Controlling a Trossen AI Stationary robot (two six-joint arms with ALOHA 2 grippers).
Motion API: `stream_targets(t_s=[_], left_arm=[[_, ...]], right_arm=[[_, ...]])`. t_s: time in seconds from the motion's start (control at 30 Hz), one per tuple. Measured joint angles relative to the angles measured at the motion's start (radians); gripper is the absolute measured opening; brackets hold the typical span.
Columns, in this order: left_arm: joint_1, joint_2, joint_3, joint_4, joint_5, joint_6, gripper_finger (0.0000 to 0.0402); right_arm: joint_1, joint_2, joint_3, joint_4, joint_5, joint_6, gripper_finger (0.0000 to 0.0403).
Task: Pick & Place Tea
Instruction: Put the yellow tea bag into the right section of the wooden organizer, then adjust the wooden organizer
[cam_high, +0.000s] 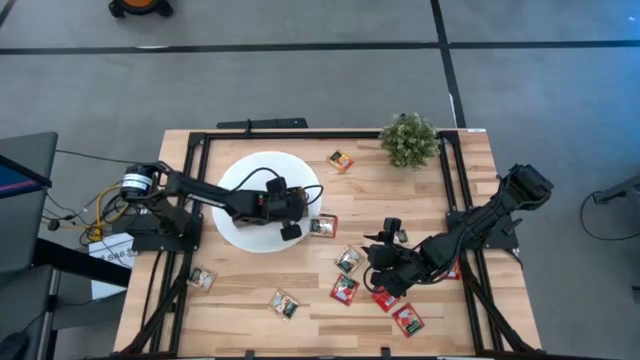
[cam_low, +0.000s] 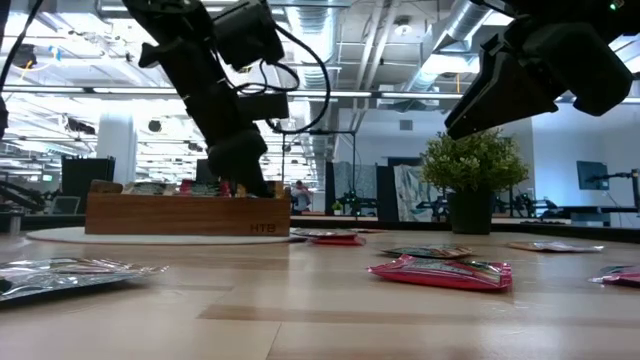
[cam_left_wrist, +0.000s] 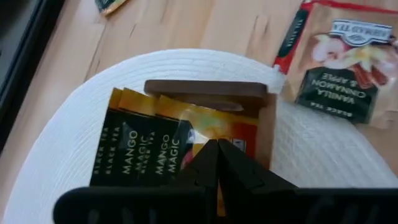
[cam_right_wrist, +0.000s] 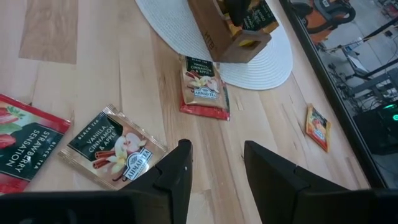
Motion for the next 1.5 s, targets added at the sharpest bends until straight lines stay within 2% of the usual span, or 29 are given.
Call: stream_targets(t_s=[0.2,0.4,0.63,0.9,1.0,1.07,1.13,1.23,1.37,1.43,1.5], left_arm=[[0.045,0.014,0.000,-0.012,0.049,-0.002,0.0000],[0.065,0.024,0.000,-0.002,0.043,-0.002,0.0000],[0.020,0.022,0.000,0.001,-0.212,0.011,0.0000],[-0.081,0.012,0.000,0.001,-0.229,0.044,0.0000],[-0.124,-0.018,0.000,-0.025,-0.295,0.020,0.0000],[-0.162,-0.059,0.000,-0.085,-0.356,-0.028,0.0000],[-0.204,-0.114,0.001,-0.173,-0.361,-0.116,0.0000],[-0.264,-0.185,0.001,-0.377,-0.266,-0.332,0.0000],[-0.350,-0.216,-0.001,-0.639,-0.121,-0.578,0.0000],[-0.394,-0.212,-0.016,-0.707,-0.079,-0.659,0.0000],[-0.428,-0.209,-0.049,-0.732,-0.055,-0.723,0.0000]], right_arm=[[0.000,0.000,0.000,0.000,0.000,0.000,0.0137],[0.000,0.000,0.000,-0.001,-0.001,0.000,0.0134],[0.000,0.000,0.000,0.000,-0.001,0.000,0.0133],[0.000,0.000,0.000,0.003,-0.001,0.000,0.0133],[-0.010,0.000,-0.001,0.048,0.000,0.014,0.0132],[-0.036,0.000,-0.010,0.131,-0.026,0.010,0.0132],[-0.087,0.000,-0.030,0.242,-0.100,-0.027,0.0128],[-0.192,0.014,-0.046,0.415,-0.225,-0.105,0.0106],[-0.344,0.078,-0.034,0.626,-0.418,-0.194,0.0047],[-0.411,0.136,-0.009,0.639,-0.494,-0.191,0.0015],[-0.468,0.217,0.039,0.625,-0.496,-0.198,0.0008]])
